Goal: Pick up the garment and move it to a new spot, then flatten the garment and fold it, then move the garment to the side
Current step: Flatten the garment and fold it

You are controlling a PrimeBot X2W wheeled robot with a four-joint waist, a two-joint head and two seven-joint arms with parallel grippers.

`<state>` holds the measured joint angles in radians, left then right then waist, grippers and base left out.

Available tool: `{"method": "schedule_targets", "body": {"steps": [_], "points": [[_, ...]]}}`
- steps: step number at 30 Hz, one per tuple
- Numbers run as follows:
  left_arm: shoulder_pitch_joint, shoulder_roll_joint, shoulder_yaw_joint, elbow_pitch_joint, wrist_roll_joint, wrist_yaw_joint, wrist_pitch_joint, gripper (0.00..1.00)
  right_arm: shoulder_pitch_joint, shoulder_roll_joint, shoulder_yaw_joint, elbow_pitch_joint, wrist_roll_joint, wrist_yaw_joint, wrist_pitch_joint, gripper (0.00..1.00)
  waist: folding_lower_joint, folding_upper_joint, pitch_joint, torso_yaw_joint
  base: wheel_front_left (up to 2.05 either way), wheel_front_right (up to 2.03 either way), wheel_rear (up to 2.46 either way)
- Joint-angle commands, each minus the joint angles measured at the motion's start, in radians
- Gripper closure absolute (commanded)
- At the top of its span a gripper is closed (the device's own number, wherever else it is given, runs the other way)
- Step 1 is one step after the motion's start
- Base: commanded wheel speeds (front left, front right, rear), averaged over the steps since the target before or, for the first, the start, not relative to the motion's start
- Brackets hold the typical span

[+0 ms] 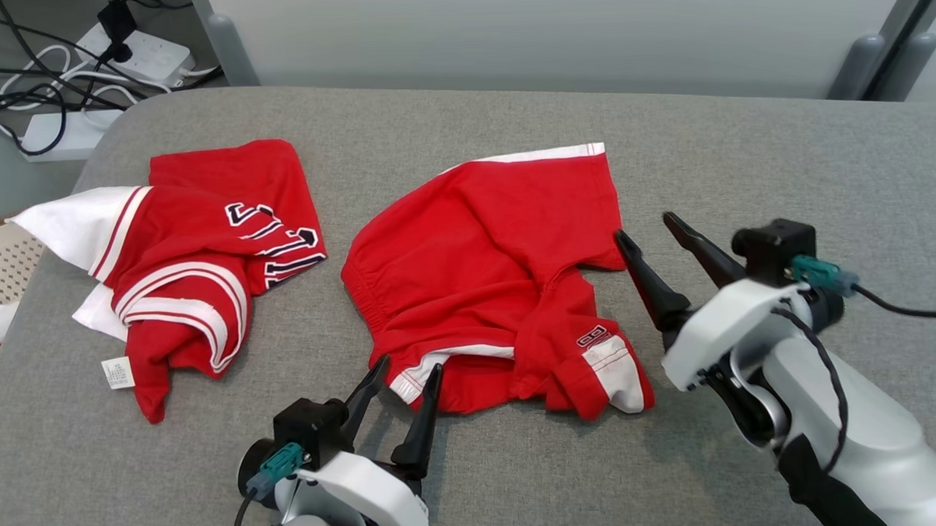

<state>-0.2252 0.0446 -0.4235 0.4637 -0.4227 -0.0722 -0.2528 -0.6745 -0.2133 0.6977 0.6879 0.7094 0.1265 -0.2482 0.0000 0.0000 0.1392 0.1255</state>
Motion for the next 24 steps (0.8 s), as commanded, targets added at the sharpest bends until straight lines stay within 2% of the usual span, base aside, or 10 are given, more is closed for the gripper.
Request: {"method": "schedule_targets", "body": {"steps": [1, 9, 16, 24], "points": [[-0.005, 0.006, 0.039, -0.021, -0.001, 0.009, -0.009, 0.00, 0.022, 0.006, -0.009, -0.029, -0.015, 0.004, -0.013, 0.00, 0.0000, 0.0000, -0.005, -0.006, 0.00, 0.00, 0.00], [0.054, 0.006, 0.042, -0.014, -0.009, 0.019, -0.009, 0.00, 0.098, 0.013, -0.119, -0.045, -0.078, 0.004, -0.013, 0.00, 0.0000, 0.0000, -0.025, -0.006, 0.00, 0.00, 0.00], [0.039, 0.006, 0.042, -0.007, -0.055, -0.001, -0.009, 0.00, 0.117, 0.030, -0.145, -0.057, -0.111, 0.004, -0.013, 0.00, 0.0000, 0.0000, -0.029, -0.014, 0.00, 0.00, 0.00], [0.003, 0.006, 0.076, 0.030, -0.125, -0.033, -0.009, 0.00, 0.121, 0.017, -0.171, -0.081, -0.118, 0.004, -0.013, 0.00, 0.0000, 0.0000, -0.016, -0.063, 0.00, 0.00, 0.00]]}}
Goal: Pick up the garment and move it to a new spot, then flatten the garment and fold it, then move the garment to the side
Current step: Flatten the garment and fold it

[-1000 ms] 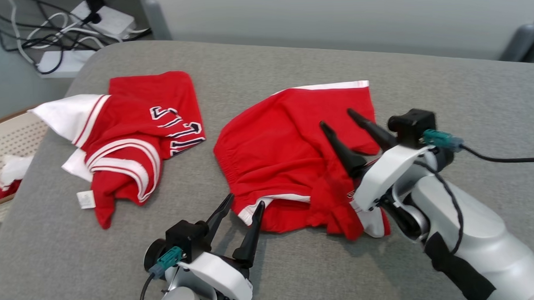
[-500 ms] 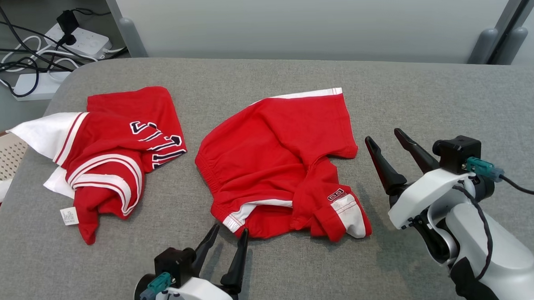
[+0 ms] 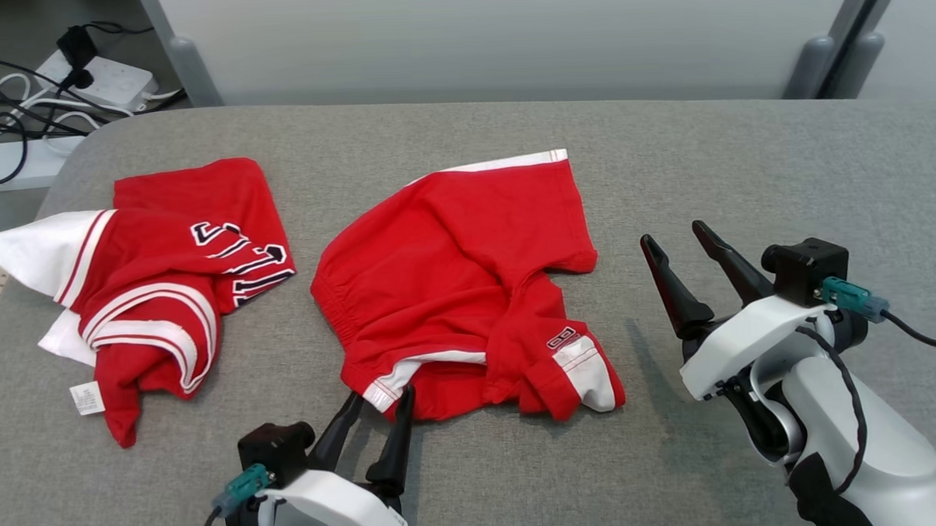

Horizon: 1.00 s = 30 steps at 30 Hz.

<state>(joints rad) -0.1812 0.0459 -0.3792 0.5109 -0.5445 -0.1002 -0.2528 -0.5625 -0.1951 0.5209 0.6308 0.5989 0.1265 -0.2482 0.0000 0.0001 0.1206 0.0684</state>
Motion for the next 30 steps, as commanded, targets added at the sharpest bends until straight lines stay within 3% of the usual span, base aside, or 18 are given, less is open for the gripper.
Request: {"method": "schedule_targets", "body": {"steps": [1, 6, 7, 8, 9, 23, 30], "points": [[-0.045, 0.004, 0.035, -0.014, -0.016, -0.009, -0.009, 0.00, 0.011, -0.007, 0.002, -0.028, -0.009, 0.004, -0.013, 0.00, 0.0000, -0.0001, 0.004, -0.010, 0.00, 0.00, 0.00], [-0.065, 0.004, 0.033, -0.004, -0.048, -0.024, -0.009, 0.00, 0.030, -0.037, 0.031, -0.043, 0.005, 0.004, -0.014, 0.00, 0.0000, -0.0001, 0.008, -0.027, 0.00, 0.00, 0.00], [-0.068, 0.004, 0.032, -0.002, -0.048, -0.026, -0.009, 0.27, 0.030, -0.045, 0.052, -0.049, 0.011, 0.004, -0.014, 0.00, 0.0000, -0.0001, 0.009, -0.029, 0.00, 0.00, 0.00], [-0.070, 0.004, 0.034, -0.004, -0.055, -0.027, -0.009, 0.68, 0.030, -0.054, 0.078, -0.053, 0.019, 0.004, -0.014, 0.00, 0.0000, -0.0001, 0.010, -0.031, 0.00, 0.00, 0.00], [-0.072, 0.004, 0.035, -0.007, -0.055, -0.028, -0.009, 1.00, 0.026, -0.066, 0.110, -0.061, 0.024, 0.004, -0.014, 0.00, 0.0000, -0.0001, 0.010, -0.031, 0.00, 0.00, 0.00], [-0.064, 0.004, 0.043, -0.038, -0.040, -0.030, -0.009, 1.00, -0.167, -0.290, 0.663, -0.204, 0.130, 0.004, 0.032, 0.00, 0.0000, -0.0001, 0.013, 0.010, 0.00, 0.00, 0.00], [-0.065, 0.004, 0.022, -0.043, -0.046, -0.030, -0.009, 1.00, -0.258, -0.353, 0.757, -0.268, 0.173, 0.004, 0.111, 0.00, 0.0000, -0.0001, 0.018, 0.023, 0.00, 0.00, 0.00]]}}
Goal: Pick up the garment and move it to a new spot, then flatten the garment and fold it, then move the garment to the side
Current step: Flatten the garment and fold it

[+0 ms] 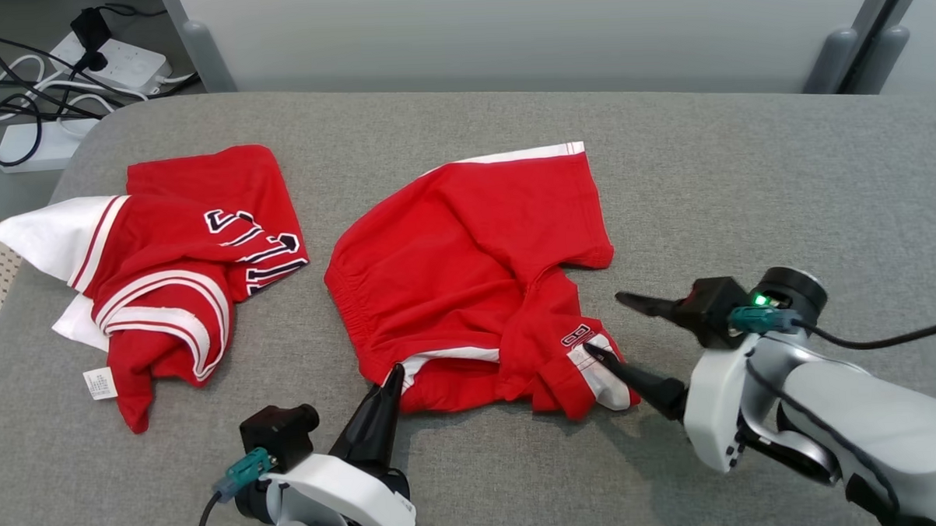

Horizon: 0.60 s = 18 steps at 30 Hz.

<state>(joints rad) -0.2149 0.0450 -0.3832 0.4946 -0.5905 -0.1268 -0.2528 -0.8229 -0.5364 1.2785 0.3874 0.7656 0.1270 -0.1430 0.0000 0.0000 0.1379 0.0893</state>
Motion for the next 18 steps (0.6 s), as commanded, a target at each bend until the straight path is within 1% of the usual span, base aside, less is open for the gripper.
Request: {"method": "schedule_targets", "body": {"steps": [1, 3, 4, 7, 10, 14, 15, 16, 18], "points": [[-0.033, 0.005, 0.021, -0.027, -0.002, -0.004, -0.009, 1.00, 0.009, -0.012, 0.001, -0.043, 0.001, 0.004, 0.029, 0.00, 0.0000, 0.0000, 0.003, 0.004, 0.00, 0.00, 0.00], [-0.036, 0.005, 0.011, -0.027, -0.005, -0.004, -0.009, 1.00, 0.027, -0.015, 0.001, -0.078, -0.013, 0.004, 0.086, 0.00, 0.0000, 0.0000, 0.006, 0.011, 0.00, 0.00, 0.00], [-0.040, 0.005, -0.001, -0.028, -0.011, -0.004, -0.009, 1.00, 0.042, -0.021, 0.001, -0.102, -0.006, 0.004, 0.134, 0.00, 0.0000, 0.0000, 0.010, 0.020, 0.00, 0.00, 0.00], [-0.046, 0.005, -0.016, -0.028, -0.016, -0.004, -0.009, 1.00, 0.058, -0.030, 0.001, -0.124, 0.013, 0.004, 0.185, 0.00, 0.0000, 0.0000, 0.015, 0.032, 0.00, 0.00, 0.00], [-0.048, 0.005, -0.021, -0.026, -0.016, -0.004, -0.009, 1.00, 0.062, -0.036, 0.002, -0.118, 0.013, 0.004, 0.203, 0.00, 0.0000, 0.0000, 0.020, 0.041, 0.00, 0.00, 0.00], [-0.051, 0.005, -0.015, -0.025, -0.014, -0.004, -0.009, 1.00, 0.060, -0.025, 0.002, -0.076, -0.003, 0.004, 0.220, 0.00, 0.0000, 0.0000, 0.027, 0.048, 0.00, 0.00, 0.00], [-0.053, 0.005, -0.014, -0.025, -0.011, -0.004, -0.009, 1.00, 0.057, -0.021, 0.002, -0.059, -0.008, 0.004, 0.221, 0.17, 0.0000, 0.0000, 0.028, 0.049, 0.00, 0.00, 0.00], [-0.054, 0.005, -0.012, -0.027, -0.011, -0.004, -0.009, 1.00, 0.055, -0.015, 0.002, -0.042, -0.010, 0.004, 0.224, 0.53, 0.0000, 0.0000, 0.030, 0.051, 0.00, 0.00, 0.00], [-0.057, 0.005, -0.009, -0.030, -0.010, -0.004, -0.009, 1.00, 0.046, -0.004, 0.002, -0.008, -0.018, 0.004, 0.213, 0.84, 0.0000, 0.0000, 0.032, 0.052, 0.00, 0.00, 0.00]]}}
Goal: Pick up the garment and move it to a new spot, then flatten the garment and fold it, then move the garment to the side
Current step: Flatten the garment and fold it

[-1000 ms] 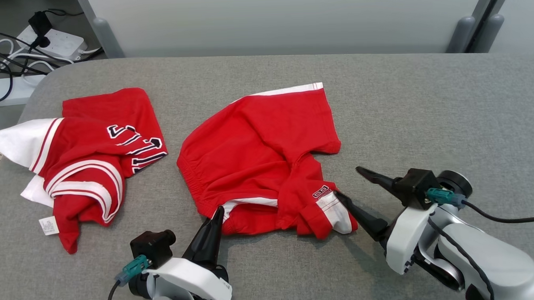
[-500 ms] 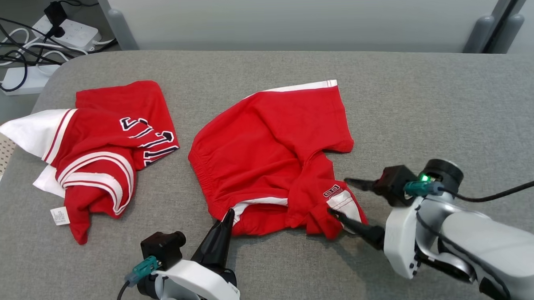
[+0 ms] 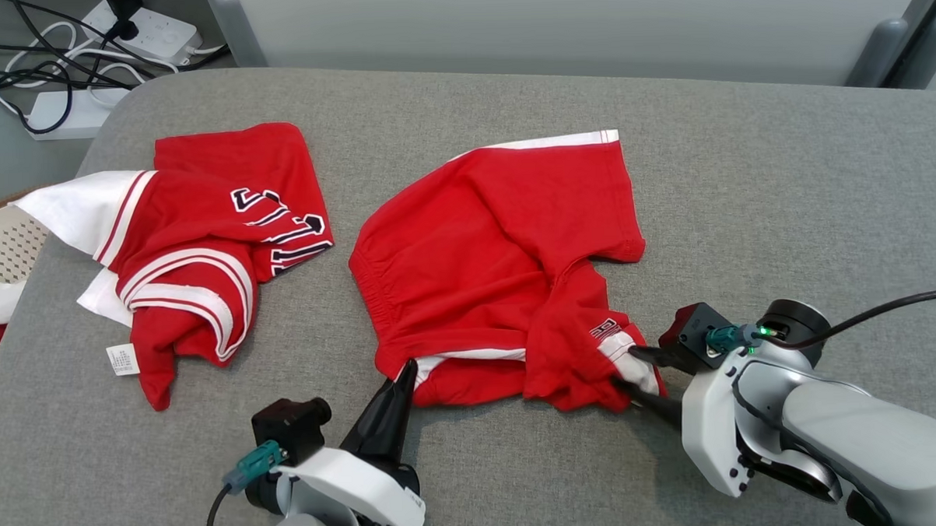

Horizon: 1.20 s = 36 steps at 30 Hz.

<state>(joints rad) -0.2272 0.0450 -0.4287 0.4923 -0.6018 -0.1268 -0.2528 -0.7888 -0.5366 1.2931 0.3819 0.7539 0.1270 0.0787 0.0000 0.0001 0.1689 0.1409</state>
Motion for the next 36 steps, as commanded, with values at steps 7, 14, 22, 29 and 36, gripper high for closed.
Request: {"method": "schedule_targets", "body": {"steps": [7, 14, 22, 29, 36], "points": [[-0.051, 0.005, 0.064, -0.051, 0.014, -0.004, -0.009, 1.00, -0.035, 0.039, -0.046, 0.130, 0.057, 0.004, -0.174, 1.00, 0.0000, -0.0001, 0.001, -0.003, 0.00, 0.00, 0.00], [-0.065, 0.005, 0.150, -0.125, 0.058, -0.004, -0.009, 1.00, -0.039, 0.076, -0.208, 0.261, 0.146, 0.004, -0.328, 1.00, 0.0000, -0.0001, -0.011, -0.026, 0.00, 0.00, 0.00], [-0.105, 0.005, 0.200, -0.215, 0.144, -0.004, -0.009, 1.00, 0.039, 0.119, -0.429, 0.304, 0.255, 0.004, -0.340, 1.00, 0.0000, -0.0001, -0.031, -0.084, 0.00, 0.00, 0.00], [-0.103, 0.019, 0.143, -0.171, 0.135, -0.004, -0.009, 1.00, 0.141, 0.154, -0.439, 0.381, 0.357, 0.004, -0.185, 0.58, 0.0000, -0.0001, -0.029, -0.116, 0.00, 0.00, 0.00], [-0.108, 0.016, 0.138, -0.125, 0.131, -0.004, -0.009, 1.00, 0.107, 0.147, -0.462, 0.466, 0.293, 0.004, -0.228, 0.00, 0.0000, -0.0001, -0.006, -0.104, 0.00, 0.00, 0.00]]}}
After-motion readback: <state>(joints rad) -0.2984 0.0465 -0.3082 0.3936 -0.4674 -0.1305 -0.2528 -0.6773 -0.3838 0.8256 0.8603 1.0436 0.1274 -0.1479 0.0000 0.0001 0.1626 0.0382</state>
